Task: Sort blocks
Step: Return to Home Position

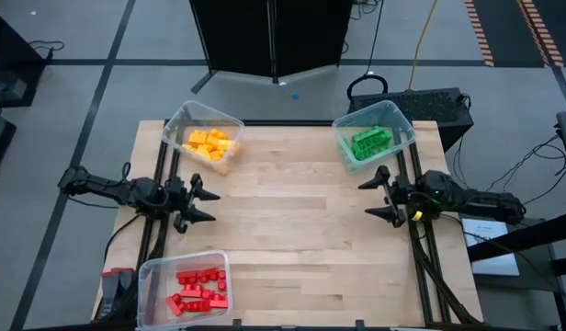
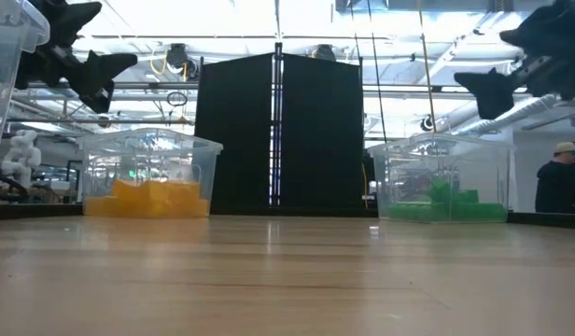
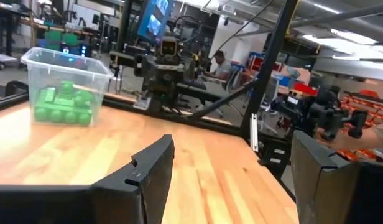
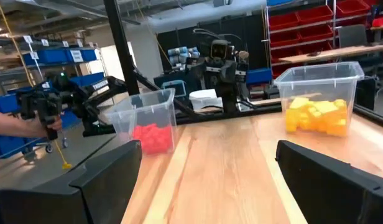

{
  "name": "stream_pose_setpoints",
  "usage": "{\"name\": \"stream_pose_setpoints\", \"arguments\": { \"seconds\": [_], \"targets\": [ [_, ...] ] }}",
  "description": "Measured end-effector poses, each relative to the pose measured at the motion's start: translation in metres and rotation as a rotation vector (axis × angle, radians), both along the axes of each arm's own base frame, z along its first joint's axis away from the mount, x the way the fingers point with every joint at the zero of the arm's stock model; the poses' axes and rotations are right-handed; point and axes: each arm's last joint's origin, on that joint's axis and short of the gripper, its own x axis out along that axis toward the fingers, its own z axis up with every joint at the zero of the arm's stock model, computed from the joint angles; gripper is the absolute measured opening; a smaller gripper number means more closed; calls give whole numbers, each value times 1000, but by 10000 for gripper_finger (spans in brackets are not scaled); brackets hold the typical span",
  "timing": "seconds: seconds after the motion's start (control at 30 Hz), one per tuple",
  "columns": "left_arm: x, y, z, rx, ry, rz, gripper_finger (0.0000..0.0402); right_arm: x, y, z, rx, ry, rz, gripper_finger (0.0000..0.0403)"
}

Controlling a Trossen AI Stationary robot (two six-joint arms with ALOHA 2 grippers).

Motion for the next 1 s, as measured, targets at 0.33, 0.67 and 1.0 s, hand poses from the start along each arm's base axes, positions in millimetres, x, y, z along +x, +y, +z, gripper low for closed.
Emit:
{"name": "stream_pose_setpoints", "arguments": {
  "seconds": [0.33, 0.67, 1.0],
  "targets": [
    [0, -1, -8, 16, 80, 48, 208, 3, -1, -10, -75, 26, -18, 368],
    [1, 1, -13, -19, 132, 108, 208, 3, -1, -10, -142, 27, -39, 368],
    [1, 1, -14, -47, 141, 118, 208, 3, -1, -10, -198, 21, -41, 368]
  ]
}}
